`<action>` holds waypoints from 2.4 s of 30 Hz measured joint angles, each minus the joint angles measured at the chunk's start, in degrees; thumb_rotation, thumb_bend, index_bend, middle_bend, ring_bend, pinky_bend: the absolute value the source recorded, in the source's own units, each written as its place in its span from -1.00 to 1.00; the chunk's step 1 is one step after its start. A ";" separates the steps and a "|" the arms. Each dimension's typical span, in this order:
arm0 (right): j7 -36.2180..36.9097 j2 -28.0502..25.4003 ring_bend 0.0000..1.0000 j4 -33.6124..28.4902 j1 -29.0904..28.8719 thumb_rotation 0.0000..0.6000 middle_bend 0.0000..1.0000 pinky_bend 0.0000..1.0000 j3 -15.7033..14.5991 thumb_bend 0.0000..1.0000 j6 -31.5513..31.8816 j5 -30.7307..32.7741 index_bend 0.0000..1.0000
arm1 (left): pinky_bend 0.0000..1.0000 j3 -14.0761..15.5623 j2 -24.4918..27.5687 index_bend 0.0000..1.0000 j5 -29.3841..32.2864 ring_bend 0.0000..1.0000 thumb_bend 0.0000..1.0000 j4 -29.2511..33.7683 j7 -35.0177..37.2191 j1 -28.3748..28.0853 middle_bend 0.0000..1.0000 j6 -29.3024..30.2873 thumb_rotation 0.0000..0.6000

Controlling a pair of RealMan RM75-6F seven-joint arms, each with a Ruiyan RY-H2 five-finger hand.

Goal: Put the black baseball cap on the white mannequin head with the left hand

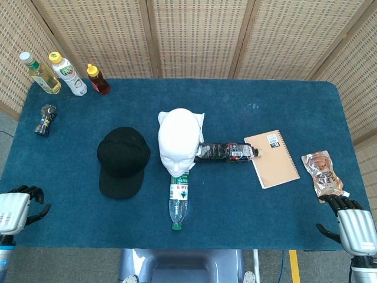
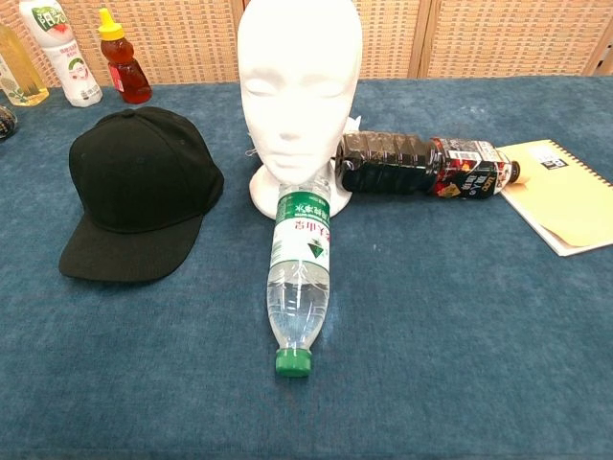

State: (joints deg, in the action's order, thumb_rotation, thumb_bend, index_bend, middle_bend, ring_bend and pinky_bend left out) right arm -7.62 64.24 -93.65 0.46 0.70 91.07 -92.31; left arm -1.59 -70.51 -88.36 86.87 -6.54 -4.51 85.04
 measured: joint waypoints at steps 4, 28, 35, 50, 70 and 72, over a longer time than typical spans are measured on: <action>-0.13 0.01 -0.19 -0.04 0.31 1.00 -0.24 -0.19 0.00 -0.75 0.32 0.14 -0.34 | 0.35 -0.69 -2.74 0.38 -0.87 0.12 -0.65 -2.51 0.35 -1.34 0.39 -0.15 0.87; 3.88 -0.10 -0.18 1.63 1.40 1.00 -0.24 -0.19 -0.11 -0.75 0.91 0.85 -0.34 | 0.37 -1.05 -19.17 0.38 -0.97 0.12 -0.72 -10.79 -5.18 -10.36 0.39 -10.12 0.87; 4.80 -0.14 -0.18 2.24 1.73 1.00 -0.25 -0.19 -0.18 -0.75 0.79 1.32 -0.34 | 0.37 -1.36 -24.46 0.38 0.79 0.12 -0.72 -13.60 -7.83 -11.01 0.39 -10.55 0.85; 6.44 -0.11 -0.18 3.75 2.06 1.00 -0.25 -0.18 0.25 -0.75 0.38 2.68 -0.34 | 0.37 -2.50 -30.72 0.38 3.25 0.11 -0.72 -18.34 -10.43 -13.07 0.39 -11.28 0.85; 7.87 -0.23 -0.18 4.96 2.91 1.00 -0.28 -0.17 0.70 -0.75 1.26 3.40 -0.34 | 0.37 -4.47 -36.41 0.38 4.31 0.12 -0.72 -25.79 -8.89 -15.80 0.39 -10.76 0.85; 7.80 -0.28 -0.18 4.87 3.02 1.00 -0.28 -0.17 0.75 -0.75 1.44 3.41 -0.34 | 0.37 -5.01 -36.85 0.38 4.15 0.12 -0.72 -26.20 -7.87 -16.18 0.39 -10.03 0.86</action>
State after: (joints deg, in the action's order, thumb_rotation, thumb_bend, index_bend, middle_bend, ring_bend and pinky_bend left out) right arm 0.18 63.96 -88.78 3.48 1.45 92.51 -88.90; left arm -6.60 -107.36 -84.21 60.67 -14.41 -20.70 75.01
